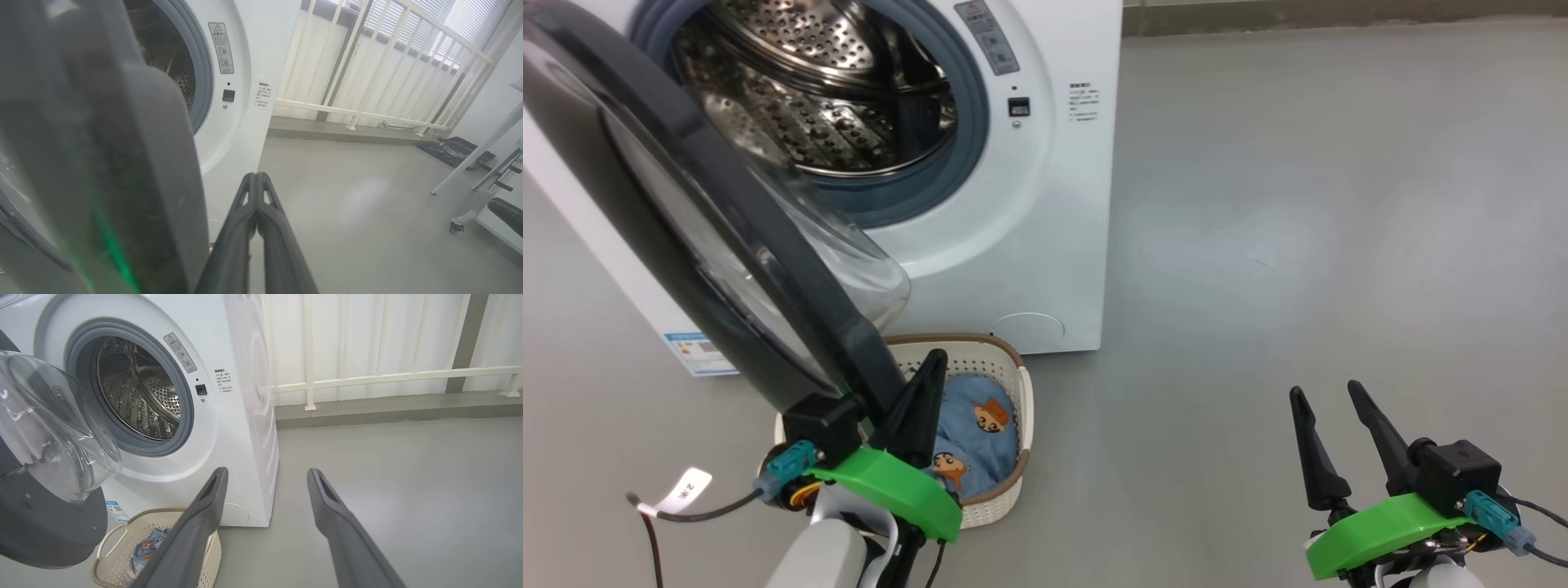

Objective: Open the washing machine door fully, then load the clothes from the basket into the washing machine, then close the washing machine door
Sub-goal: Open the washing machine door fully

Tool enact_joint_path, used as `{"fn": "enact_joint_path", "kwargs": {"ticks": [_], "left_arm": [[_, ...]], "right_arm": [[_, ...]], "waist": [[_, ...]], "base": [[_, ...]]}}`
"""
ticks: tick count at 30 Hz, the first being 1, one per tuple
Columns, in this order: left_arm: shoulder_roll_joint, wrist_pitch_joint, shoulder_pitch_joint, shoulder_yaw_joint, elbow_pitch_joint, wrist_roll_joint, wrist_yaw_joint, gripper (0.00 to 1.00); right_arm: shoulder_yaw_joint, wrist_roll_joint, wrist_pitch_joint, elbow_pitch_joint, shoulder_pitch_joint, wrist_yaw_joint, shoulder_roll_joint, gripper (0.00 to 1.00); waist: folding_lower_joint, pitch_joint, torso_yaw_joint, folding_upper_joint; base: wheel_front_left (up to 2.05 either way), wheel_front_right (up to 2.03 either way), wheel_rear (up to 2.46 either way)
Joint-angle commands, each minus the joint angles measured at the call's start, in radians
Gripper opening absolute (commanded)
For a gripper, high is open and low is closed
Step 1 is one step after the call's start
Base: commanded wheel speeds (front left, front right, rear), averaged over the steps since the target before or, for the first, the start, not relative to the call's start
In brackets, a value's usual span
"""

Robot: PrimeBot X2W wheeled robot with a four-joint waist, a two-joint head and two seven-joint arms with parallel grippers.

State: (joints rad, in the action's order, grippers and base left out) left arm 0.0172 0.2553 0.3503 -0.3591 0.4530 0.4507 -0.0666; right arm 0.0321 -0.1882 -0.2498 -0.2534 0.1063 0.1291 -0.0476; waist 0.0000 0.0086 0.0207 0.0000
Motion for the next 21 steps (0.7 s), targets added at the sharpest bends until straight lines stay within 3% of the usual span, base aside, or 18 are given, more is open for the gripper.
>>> {"fn": "enact_joint_path", "kwargs": {"ticks": [1,21], "left_arm": [[0.033,0.006,0.014,0.044,-0.014,-0.006,0.007,0.0],[0.033,0.006,-0.013,0.03,0.0,-0.014,0.006,0.0]], "right_arm": [[-0.033,-0.01,-0.012,0.021,0.02,0.002,-0.003,1.0],[-0.046,-0.018,-0.012,0.014,0.007,0.002,-0.003,1.0]], "waist": [[0.0,-0.003,0.014,0.0],[0.0,-0.023,0.139,0.0]], "base": [[0.0,0.0,0.0],[0.0,0.0,0.0]]}}
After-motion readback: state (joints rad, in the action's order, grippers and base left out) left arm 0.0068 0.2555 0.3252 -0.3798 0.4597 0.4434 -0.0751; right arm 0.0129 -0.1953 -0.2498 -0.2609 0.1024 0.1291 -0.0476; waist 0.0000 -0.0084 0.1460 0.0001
